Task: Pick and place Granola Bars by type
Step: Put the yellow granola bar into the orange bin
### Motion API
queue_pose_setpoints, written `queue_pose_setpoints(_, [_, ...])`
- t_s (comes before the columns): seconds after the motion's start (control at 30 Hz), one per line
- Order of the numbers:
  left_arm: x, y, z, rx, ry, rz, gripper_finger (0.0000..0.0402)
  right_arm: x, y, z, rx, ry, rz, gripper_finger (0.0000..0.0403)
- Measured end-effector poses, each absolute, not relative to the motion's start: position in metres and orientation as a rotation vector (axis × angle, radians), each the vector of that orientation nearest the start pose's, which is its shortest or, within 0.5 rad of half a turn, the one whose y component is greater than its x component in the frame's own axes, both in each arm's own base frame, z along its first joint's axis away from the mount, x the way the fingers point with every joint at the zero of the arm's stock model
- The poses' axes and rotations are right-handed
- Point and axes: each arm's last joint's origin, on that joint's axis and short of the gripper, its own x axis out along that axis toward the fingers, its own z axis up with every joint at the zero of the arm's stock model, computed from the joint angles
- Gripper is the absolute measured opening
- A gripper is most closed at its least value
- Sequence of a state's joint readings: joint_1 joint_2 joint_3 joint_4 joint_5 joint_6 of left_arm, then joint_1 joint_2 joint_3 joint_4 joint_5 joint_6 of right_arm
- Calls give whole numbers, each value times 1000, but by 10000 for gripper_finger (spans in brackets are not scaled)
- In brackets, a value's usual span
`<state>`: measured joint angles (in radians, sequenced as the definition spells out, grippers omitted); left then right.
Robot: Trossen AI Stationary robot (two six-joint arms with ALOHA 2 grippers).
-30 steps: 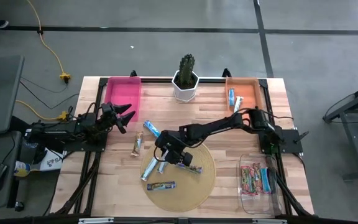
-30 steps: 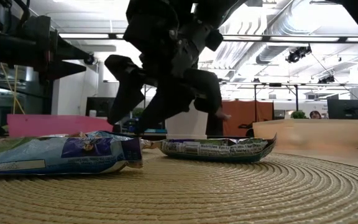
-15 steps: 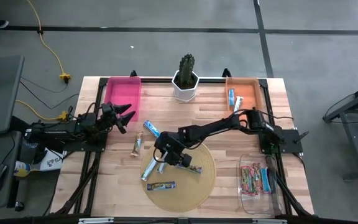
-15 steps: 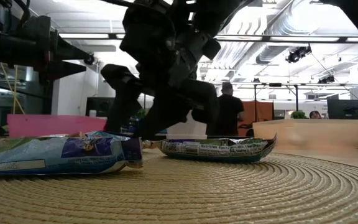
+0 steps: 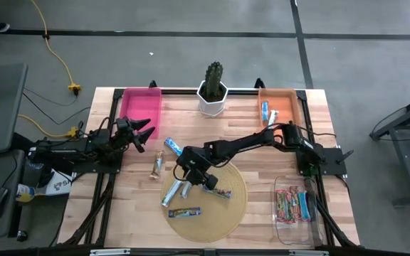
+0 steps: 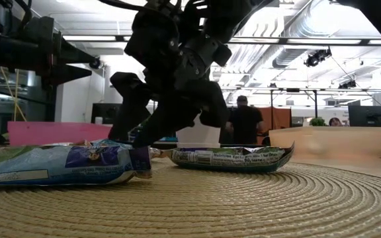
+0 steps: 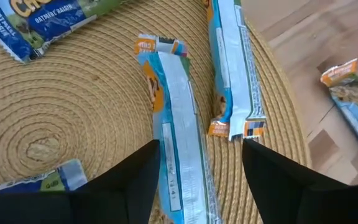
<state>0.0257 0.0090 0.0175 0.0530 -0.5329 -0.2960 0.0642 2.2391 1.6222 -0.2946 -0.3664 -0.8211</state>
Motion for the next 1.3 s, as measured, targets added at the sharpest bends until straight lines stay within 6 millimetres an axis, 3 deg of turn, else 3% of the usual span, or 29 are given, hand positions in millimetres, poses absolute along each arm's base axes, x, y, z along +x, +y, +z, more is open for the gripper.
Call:
queue_pose_setpoints(1.03, [93,17,174,-304,-142,545,245,472,40,138,-561,710,786,211])
queue_pose_setpoints(1.3, [93,17,174,-304,-143,545,245,476,40,116,-483,739,775,211])
